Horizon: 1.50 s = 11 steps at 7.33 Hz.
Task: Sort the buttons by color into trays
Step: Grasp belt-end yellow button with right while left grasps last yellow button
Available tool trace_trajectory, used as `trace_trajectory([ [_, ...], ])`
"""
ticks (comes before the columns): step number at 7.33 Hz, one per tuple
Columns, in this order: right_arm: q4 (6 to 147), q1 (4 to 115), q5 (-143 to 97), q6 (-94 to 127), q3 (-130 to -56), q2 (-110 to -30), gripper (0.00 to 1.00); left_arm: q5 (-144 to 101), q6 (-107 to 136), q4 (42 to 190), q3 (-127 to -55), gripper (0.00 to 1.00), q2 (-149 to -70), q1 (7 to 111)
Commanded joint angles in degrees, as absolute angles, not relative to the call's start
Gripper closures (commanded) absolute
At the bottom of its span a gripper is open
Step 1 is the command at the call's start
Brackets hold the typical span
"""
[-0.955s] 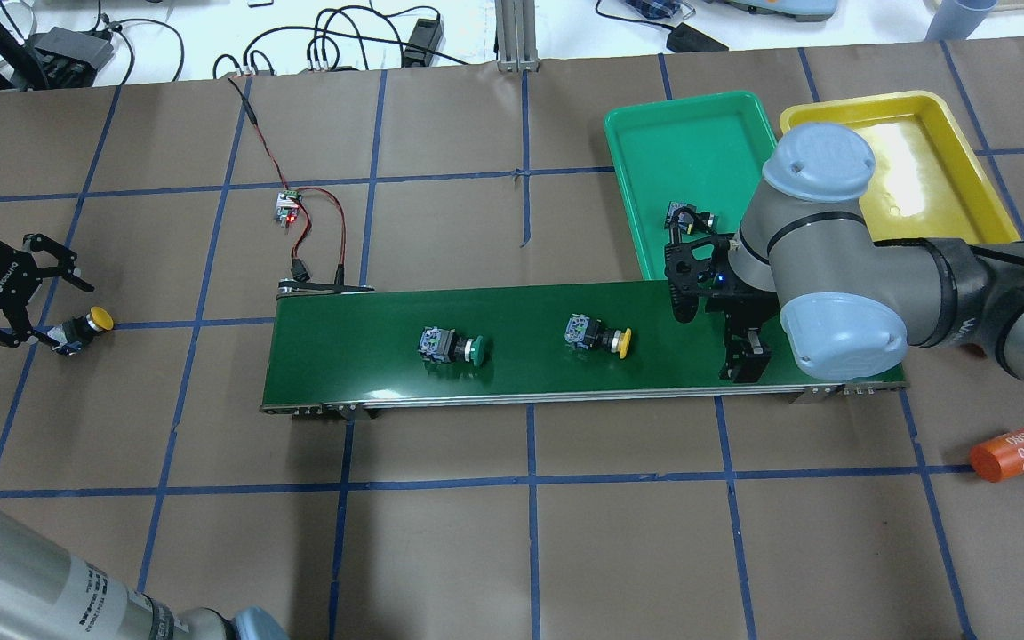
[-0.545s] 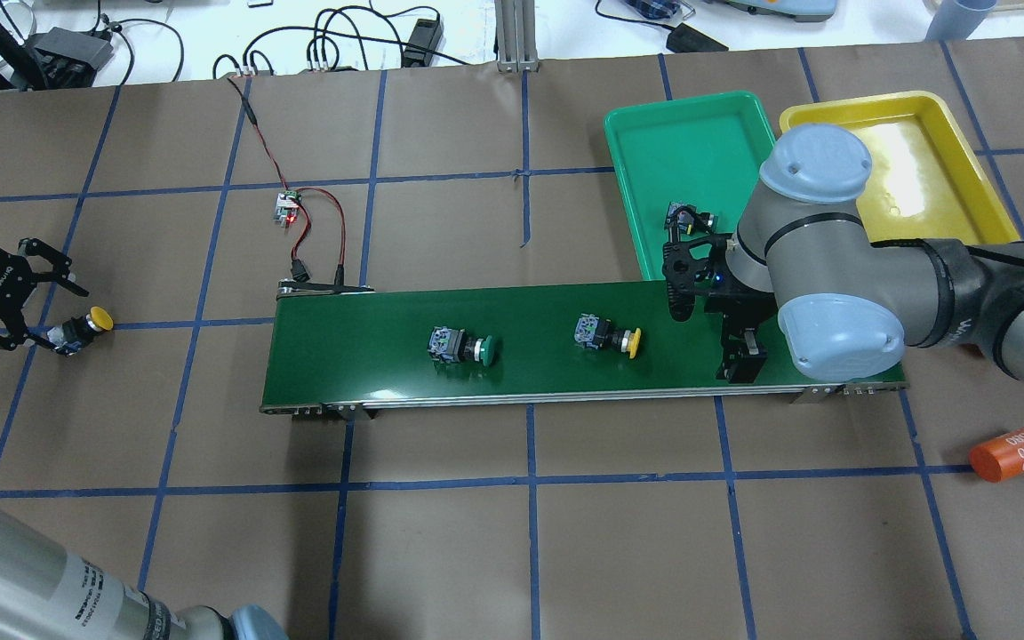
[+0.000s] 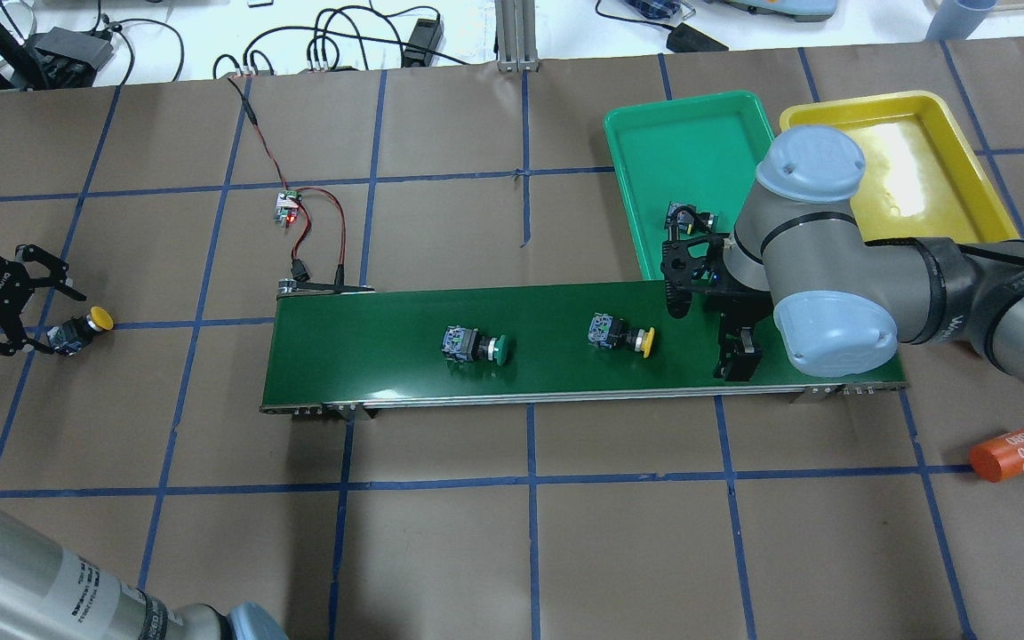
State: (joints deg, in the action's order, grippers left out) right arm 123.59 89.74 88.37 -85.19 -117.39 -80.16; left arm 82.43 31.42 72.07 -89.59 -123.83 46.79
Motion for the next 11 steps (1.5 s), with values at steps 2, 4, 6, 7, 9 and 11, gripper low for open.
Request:
trace_trajectory([
  [2,123.84,89.74,88.33,-80.17,-117.77,-80.25,0.0,82.44,33.3,71.98,-91.32,0.09,-123.4,47.19],
  [4,123.75,89.74,88.16,-73.6,-117.86,-80.59,0.0,82.53,33.66,71.9,-91.41,0.12,-124.01,47.37],
  [6,123.4,89.82,88.33,-71.37,-118.04,-81.55,0.0,82.62,33.49,71.02,-91.06,0.35,-124.28,47.46],
  [7,122.96,89.82,88.07,-71.28,-118.04,-81.56,0.0,82.88,33.23,70.93,-91.14,0.45,-123.76,48.33],
  [9,122.96,89.91,87.72,-71.37,-118.04,-81.04,0.0,83.32,32.7,70.93,-91.14,0.7,-122.35,50.7],
  [11,123.13,90.35,88.07,-71.54,-118.04,-81.04,0.0,83.41,32.96,70.93,-90.18,0.77,-122.26,50.89],
])
